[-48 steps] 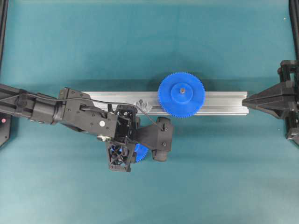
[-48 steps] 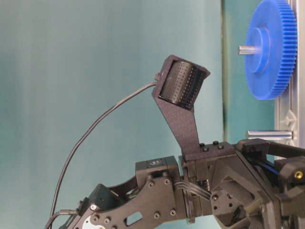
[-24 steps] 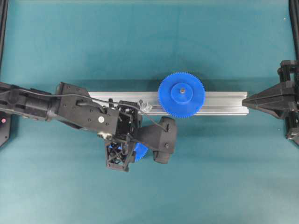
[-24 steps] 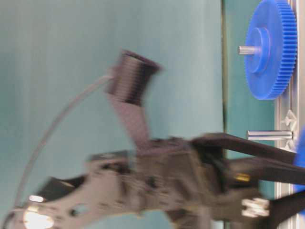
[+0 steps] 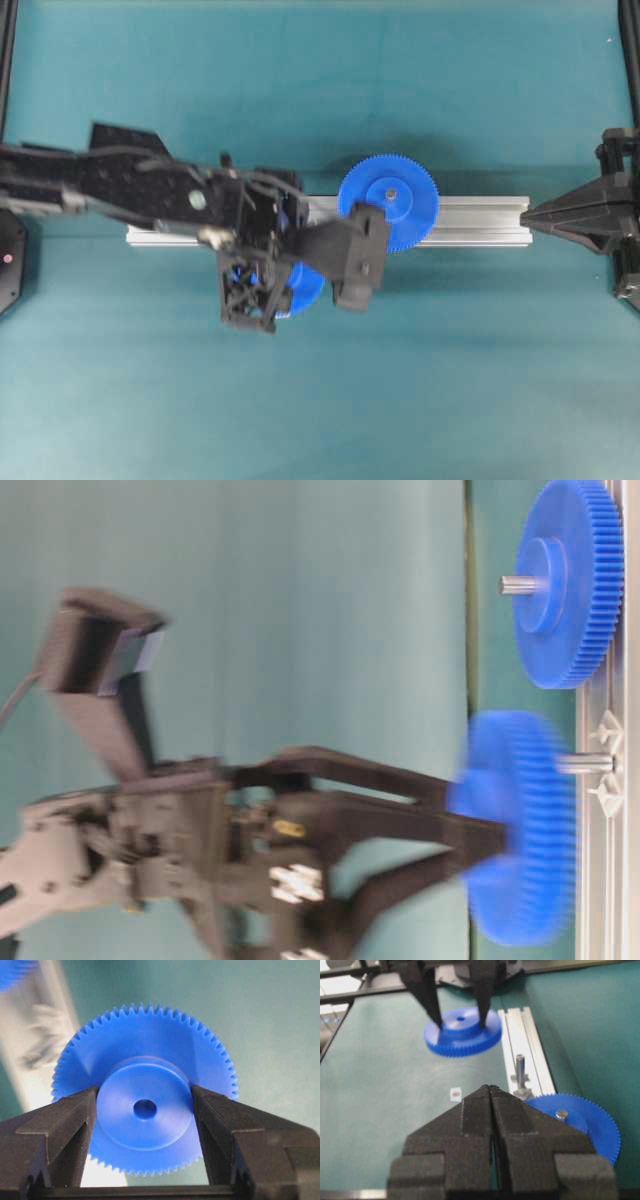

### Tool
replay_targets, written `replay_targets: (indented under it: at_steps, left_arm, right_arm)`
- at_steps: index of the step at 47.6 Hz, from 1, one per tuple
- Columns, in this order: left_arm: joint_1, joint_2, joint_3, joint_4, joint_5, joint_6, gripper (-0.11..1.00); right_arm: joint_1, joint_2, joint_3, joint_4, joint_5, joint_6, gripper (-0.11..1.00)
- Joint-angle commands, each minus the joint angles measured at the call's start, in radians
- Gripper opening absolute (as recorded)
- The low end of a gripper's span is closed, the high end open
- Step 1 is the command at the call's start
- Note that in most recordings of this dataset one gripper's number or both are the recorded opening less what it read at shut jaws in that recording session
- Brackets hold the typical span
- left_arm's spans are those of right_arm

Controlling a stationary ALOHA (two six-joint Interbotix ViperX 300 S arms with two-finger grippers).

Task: Find the location of the shaft and insert the small gear.
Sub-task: 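Carry the gear over the empty shaft on the rail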

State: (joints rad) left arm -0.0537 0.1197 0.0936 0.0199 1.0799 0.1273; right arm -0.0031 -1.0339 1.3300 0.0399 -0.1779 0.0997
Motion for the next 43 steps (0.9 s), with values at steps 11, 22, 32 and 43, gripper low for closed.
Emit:
replay_targets:
  at_steps: [11,22,32,43]
  left_arm:
    - [0.025,-0.06,-0.037,0.003,0.002,0.028,0.64]
    - [0.035,-0.055,-0.061,0.003,0.002,0.044,0.64]
    - [0.057,-0.051,-0.072,0.006,-0.002,0.058,0.64]
    - [0.086,-0.044,-0.074,0.008,-0.02,0.084,0.64]
  right_arm:
    - [-0.002,0.002,-0.009,0.002,-0.002,0.011,-0.02]
    - [-0.003,0.002,-0.009,0.0,-0.002,0.011,-0.02]
    - [-0.008,0.003,-0.008,0.0,-0.003,0.011,-0.02]
    - [-0.009,0.002,-0.008,0.0,-0.002,0.011,-0.02]
